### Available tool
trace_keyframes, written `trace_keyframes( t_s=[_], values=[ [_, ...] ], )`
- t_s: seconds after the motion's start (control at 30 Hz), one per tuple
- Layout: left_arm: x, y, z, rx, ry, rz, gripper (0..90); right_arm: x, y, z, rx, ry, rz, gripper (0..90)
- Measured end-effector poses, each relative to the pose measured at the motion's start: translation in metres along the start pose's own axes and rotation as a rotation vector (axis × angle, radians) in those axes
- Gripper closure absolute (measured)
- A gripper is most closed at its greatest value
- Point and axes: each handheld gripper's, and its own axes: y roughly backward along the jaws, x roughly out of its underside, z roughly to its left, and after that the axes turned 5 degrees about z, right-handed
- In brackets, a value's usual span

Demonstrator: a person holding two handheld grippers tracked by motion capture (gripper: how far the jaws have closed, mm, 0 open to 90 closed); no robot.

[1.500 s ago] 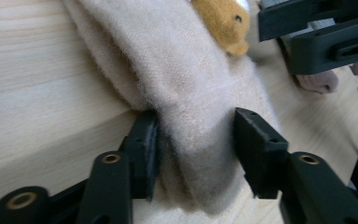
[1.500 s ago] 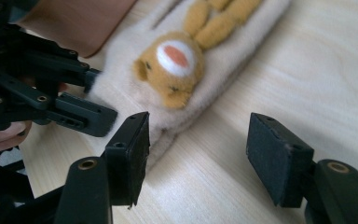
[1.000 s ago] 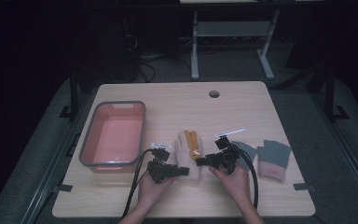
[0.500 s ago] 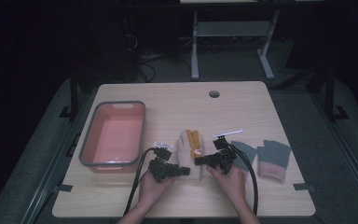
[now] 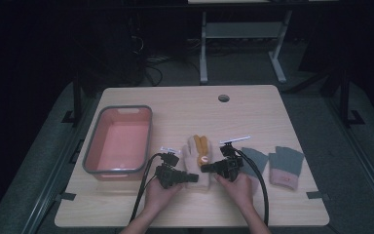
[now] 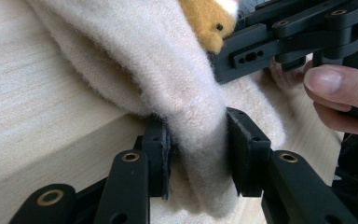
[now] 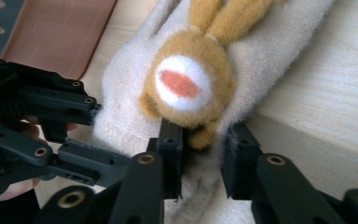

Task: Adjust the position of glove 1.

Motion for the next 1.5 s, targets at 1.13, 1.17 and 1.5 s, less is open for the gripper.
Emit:
trace_keyframes(
  t_s=[1.13, 1.17, 1.5],
  values=[
    [-0.004, 0.016, 0.003, 0.098, 0.027, -0.04, 67.1, -0.005, 0.019, 0.013, -0.05, 0.071, -0.031, 82.5],
    [-0.005, 0.018, 0.003, 0.1, 0.023, -0.041, 67.1, -0.005, 0.02, 0.014, -0.046, 0.076, -0.032, 82.5],
    [-0.012, 0.029, 0.001, 0.136, -0.001, -0.063, 67.3, -0.014, 0.032, 0.025, -0.04, 0.103, -0.038, 82.6]
  ],
)
